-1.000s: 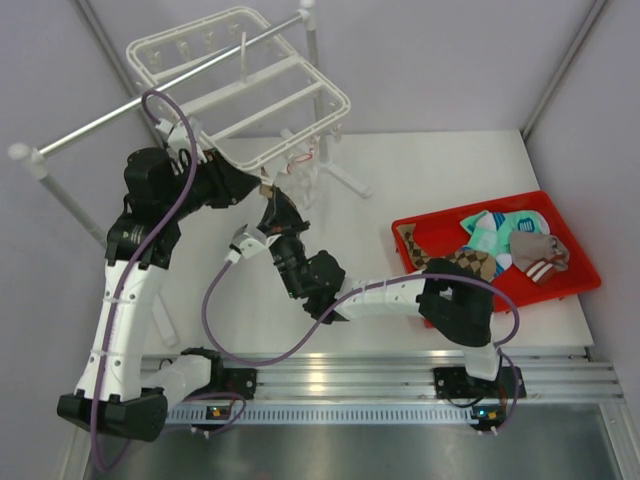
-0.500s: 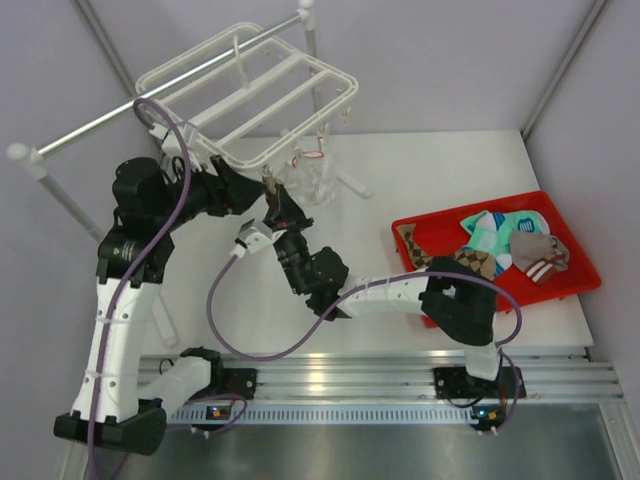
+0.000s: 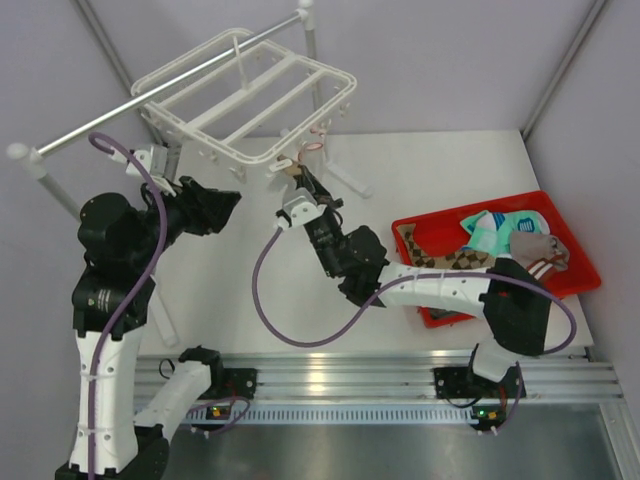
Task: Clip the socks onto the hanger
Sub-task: Clamp the sock onto the hanger, then open the clamp at the hanger.
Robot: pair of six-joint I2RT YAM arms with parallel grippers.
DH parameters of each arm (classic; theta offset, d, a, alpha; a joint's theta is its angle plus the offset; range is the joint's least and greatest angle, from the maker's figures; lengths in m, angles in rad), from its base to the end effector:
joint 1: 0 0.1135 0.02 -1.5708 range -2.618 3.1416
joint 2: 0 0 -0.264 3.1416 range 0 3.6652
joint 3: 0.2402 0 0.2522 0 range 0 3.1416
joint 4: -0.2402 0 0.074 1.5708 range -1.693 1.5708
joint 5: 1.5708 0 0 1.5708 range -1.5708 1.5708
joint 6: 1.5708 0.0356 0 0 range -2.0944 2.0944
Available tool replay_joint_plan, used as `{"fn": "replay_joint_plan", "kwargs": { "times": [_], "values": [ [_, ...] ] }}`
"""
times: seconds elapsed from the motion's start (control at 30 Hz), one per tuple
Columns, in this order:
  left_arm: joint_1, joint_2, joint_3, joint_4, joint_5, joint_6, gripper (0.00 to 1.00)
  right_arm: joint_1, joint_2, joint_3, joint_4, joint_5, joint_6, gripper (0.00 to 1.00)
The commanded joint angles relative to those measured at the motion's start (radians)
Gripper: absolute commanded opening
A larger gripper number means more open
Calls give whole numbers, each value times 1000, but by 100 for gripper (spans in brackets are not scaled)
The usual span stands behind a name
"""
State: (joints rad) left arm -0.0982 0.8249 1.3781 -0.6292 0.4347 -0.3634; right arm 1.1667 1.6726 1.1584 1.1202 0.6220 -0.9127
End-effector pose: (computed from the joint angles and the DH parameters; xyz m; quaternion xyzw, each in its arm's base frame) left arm 0.1217 -0.0271 0.4791 0.0506 0.7293 -0.3058 0.6100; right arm 0.1662 0.3359 0.3665 -0.2435 0.4574 -0.0340 0.8546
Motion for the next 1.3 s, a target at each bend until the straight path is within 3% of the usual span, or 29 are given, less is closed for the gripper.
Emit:
{"fn": "replay_joint_plan", "kwargs": {
  "times": [0.0, 0.07, 0.17, 0.4, 0.63, 0.8, 0.97, 1.17, 1.27],
  "values": [
    [9, -6, 27, -36, -112, 60, 58, -31, -71, -22, -104, -83, 142, 0],
    [9, -7, 13, -41, -151, 69, 56, -42, -97, -19, -192, -111, 182, 1],
    [9, -10, -20, 6, -100, 58, 54, -70, -134, -26, -284, -174, 251, 5],
    [9, -13, -109, 198, 65, 41, 53, -133, -217, -19, -502, -343, 403, 33],
    [9, 22, -140, 309, 7, 32, 55, -171, -301, -11, -701, -508, 475, 51],
    [8, 75, -126, 350, 10, 29, 54, -206, -356, 43, -894, -664, 550, 70],
    [8, 111, -114, 355, -8, 30, 50, -222, -421, 72, -1023, -876, 607, 100],
    [8, 76, -137, 335, -13, 50, 46, -223, -418, 98, -1077, -1057, 736, 100],
    [8, 51, -136, 297, -10, 44, 46, -220, -384, 100, -1042, -1076, 804, 100]
  ]
}}
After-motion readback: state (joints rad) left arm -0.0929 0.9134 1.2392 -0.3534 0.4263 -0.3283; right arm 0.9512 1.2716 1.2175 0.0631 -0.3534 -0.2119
